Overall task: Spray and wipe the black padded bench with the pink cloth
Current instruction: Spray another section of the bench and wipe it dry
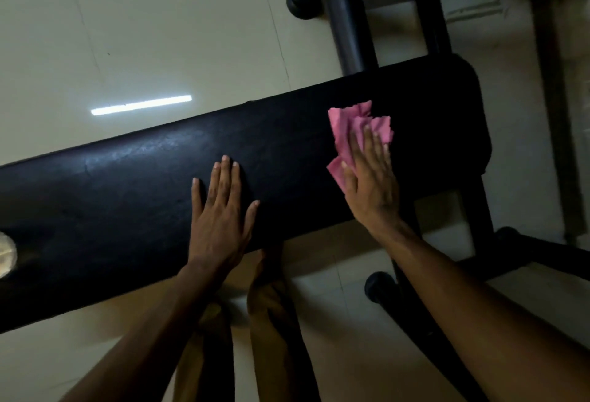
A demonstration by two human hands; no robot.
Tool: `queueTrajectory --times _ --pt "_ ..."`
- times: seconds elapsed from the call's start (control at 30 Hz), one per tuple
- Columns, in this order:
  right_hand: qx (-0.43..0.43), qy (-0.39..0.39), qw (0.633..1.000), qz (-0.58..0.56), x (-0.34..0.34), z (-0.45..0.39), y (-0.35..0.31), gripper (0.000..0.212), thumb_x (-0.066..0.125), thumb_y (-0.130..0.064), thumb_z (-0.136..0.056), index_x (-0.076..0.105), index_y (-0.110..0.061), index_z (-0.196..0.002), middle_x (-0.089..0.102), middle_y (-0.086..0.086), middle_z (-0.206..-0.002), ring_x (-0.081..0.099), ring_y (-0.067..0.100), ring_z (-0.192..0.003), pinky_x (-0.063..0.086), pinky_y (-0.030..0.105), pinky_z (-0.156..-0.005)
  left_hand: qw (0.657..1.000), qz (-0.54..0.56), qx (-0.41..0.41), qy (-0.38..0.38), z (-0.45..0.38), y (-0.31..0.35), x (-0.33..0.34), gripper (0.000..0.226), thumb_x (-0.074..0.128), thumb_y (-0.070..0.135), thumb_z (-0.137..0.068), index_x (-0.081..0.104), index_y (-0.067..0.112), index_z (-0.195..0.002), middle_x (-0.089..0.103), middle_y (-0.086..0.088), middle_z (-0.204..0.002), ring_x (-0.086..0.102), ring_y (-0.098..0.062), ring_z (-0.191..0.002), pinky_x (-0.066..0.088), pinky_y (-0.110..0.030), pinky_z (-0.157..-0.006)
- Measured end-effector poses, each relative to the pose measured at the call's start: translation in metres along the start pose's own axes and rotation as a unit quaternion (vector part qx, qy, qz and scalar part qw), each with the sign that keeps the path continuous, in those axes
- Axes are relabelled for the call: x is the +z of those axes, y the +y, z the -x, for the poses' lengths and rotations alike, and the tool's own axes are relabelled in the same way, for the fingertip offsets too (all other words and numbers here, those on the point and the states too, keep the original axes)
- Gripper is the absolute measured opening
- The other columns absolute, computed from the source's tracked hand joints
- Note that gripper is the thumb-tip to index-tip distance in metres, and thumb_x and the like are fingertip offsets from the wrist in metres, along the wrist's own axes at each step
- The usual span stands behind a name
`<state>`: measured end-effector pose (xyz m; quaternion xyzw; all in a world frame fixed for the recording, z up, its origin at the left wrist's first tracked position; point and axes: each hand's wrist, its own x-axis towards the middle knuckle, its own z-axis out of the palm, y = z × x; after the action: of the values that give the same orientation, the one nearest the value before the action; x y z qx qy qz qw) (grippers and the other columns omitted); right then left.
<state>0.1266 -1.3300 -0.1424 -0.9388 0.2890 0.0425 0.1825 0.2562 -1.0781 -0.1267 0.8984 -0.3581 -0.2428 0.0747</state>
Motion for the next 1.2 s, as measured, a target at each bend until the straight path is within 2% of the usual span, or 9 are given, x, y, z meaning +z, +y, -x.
queueTrajectory --times 0.2,0.37,0.57,0.73,0.8,0.9,0.97,1.03,1.2 --pt "0.143 0.047 0.989 0.001 -0.036 -0.051 0.035 0.062 0.03 -0.038 -0.103 0.013 -0.014 -0.158 0.01 0.009 -0.166 0.006 0.026 -0.153 0.01 0.045 -0.125 0.995 -0.01 0.099 0.006 -0.001 0.037 0.004 0.071 0.017 0.05 -0.102 0.021 0.004 -0.156 0.011 -0.012 -0.165 0.008 -0.024 -0.153 0.009 -0.054 -0.123" --pt "0.349 0.064 0.933 -0.062 -0.078 -0.103 0.101 0.079 0.043 -0.049 -0.098 -0.001 -0.024 -0.158 0.005 0.009 -0.167 0.011 0.034 -0.152 0.026 0.051 -0.12 0.999 -0.007 0.042 -0.008 -0.017 0.06 0.008 0.076 0.011 0.053 -0.1 0.015 0.003 -0.157 0.007 -0.013 -0.165 0.002 -0.024 -0.154 0.009 -0.054 -0.123" --pt "0.407 0.099 0.904 -0.085 -0.054 -0.025 0.109 0.082 0.037 -0.059 -0.098 -0.006 -0.023 -0.158 -0.004 0.008 -0.167 0.005 0.031 -0.153 0.015 0.051 -0.123 0.999 -0.011 0.029 -0.014 -0.016 0.063 0.012 0.075 0.009 0.054 -0.1 0.007 0.005 -0.158 -0.001 -0.012 -0.166 -0.005 -0.023 -0.154 0.006 -0.053 -0.123" --pt "0.528 0.222 0.783 -0.242 -0.019 0.001 0.061 0.076 0.037 -0.042 -0.096 -0.001 -0.023 -0.159 -0.002 0.012 -0.167 0.01 0.032 -0.152 0.024 0.053 -0.12 0.999 0.002 0.034 -0.006 -0.015 0.062 0.012 0.072 0.01 0.051 -0.102 0.008 0.007 -0.158 0.0 -0.01 -0.166 -0.004 -0.022 -0.154 0.004 -0.051 -0.124" --pt "0.486 0.234 0.809 -0.235 -0.011 0.002 0.019 0.075 0.034 -0.034 -0.092 0.007 -0.015 -0.158 0.003 0.016 -0.166 0.008 0.034 -0.152 0.018 0.052 -0.121 0.999 0.007 0.037 -0.004 -0.015 0.057 0.012 0.07 0.011 0.05 -0.102 0.007 0.009 -0.158 -0.001 -0.009 -0.166 -0.004 -0.021 -0.154 0.004 -0.051 -0.124" --pt "0.252 0.159 0.94 -0.168 0.013 0.028 -0.044 0.067 0.036 -0.035 -0.098 0.01 -0.018 -0.158 0.004 0.01 -0.167 0.002 0.028 -0.154 0.012 0.051 -0.124 0.999 0.012 0.052 -0.003 -0.016 0.053 0.013 0.069 0.017 0.047 -0.102 0.008 0.009 -0.158 0.001 -0.009 -0.167 -0.003 -0.021 -0.154 0.005 -0.05 -0.124" --pt "0.122 0.087 0.983 -0.11 0.03 0.046 -0.054 0.062 0.029 -0.043 -0.103 0.011 -0.02 -0.158 0.006 0.009 -0.166 0.003 0.026 -0.154 0.013 0.05 -0.124 0.998 0.007 0.062 -0.001 -0.015 0.05 0.013 0.068 0.022 0.044 -0.101 0.01 0.008 -0.158 0.002 -0.01 -0.167 -0.001 -0.022 -0.154 0.006 -0.05 -0.124" --pt "0.107 0.091 0.985 -0.098 0.034 0.049 -0.047 0.062 0.027 -0.045 -0.104 0.011 -0.019 -0.158 0.007 0.007 -0.165 0.009 0.027 -0.154 0.017 0.05 -0.123 0.999 0.012 0.05 -0.003 -0.011 0.043 0.01 0.069 0.023 0.044 -0.102 0.008 0.008 -0.158 0.001 -0.01 -0.166 -0.002 -0.022 -0.154 0.005 -0.049 -0.125" --pt "0.342 0.173 0.904 -0.189 0.042 0.029 -0.097 0.064 0.043 -0.028 -0.102 0.018 -0.007 -0.157 0.011 0.015 -0.165 0.008 0.029 -0.153 0.016 0.054 -0.121 1.0 -0.01 0.014 -0.002 0.005 0.007 0.003 0.069 0.028 0.045 -0.105 0.003 0.009 -0.158 -0.003 -0.009 -0.166 -0.005 -0.022 -0.154 0.005 -0.049 -0.125"
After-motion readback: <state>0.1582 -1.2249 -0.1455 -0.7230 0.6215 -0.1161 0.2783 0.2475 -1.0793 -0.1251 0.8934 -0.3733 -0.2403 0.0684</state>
